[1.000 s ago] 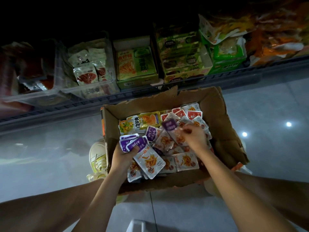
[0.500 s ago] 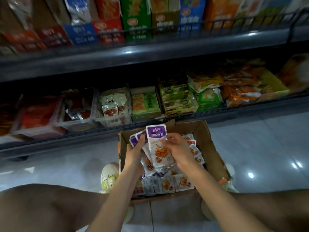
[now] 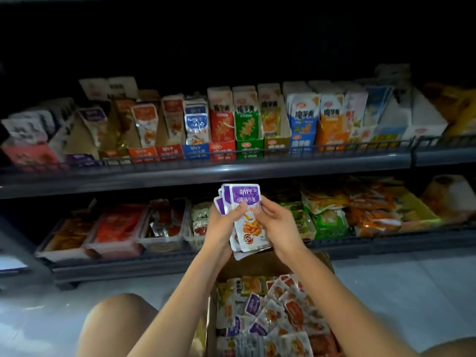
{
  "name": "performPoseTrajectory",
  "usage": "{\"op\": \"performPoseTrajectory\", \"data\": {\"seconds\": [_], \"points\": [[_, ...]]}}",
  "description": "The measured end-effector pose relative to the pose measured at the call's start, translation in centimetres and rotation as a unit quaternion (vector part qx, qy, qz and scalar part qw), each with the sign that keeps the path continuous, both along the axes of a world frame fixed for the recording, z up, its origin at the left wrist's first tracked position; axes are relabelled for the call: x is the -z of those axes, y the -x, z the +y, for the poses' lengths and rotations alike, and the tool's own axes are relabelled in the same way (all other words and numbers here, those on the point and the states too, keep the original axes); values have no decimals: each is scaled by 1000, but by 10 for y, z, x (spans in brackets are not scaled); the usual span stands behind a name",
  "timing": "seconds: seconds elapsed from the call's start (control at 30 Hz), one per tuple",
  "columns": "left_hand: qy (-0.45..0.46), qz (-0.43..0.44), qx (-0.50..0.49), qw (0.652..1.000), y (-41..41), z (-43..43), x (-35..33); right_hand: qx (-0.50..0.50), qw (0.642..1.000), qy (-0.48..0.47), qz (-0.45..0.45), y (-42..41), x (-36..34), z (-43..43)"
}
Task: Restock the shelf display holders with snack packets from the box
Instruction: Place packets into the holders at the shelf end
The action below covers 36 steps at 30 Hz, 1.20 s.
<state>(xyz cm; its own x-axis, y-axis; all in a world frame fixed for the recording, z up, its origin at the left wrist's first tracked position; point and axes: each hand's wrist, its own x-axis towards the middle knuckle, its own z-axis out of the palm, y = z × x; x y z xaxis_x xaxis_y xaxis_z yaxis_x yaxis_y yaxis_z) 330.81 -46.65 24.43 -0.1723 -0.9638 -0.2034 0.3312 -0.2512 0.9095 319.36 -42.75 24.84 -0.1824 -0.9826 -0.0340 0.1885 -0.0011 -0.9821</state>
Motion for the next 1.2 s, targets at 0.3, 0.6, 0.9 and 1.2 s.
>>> {"op": "performPoseTrajectory", "data": {"seconds": [0.3,0.6,0.9,1.2], "points": [[96,-32,-31,994,-29,-29,-53,-44,997,-29,-64,-23,-63,-39],[91,-46,15,995,-62,-74,-84,-10,999,28,19,-57,-85,-81],[52,-24,-33,998,-106,-124,-93,-15,997,75,26,-106,-80,-133],[178,-94,-173,964,-197,-193,-92,-85,990,114,-1,-200,-99,-215]]}}
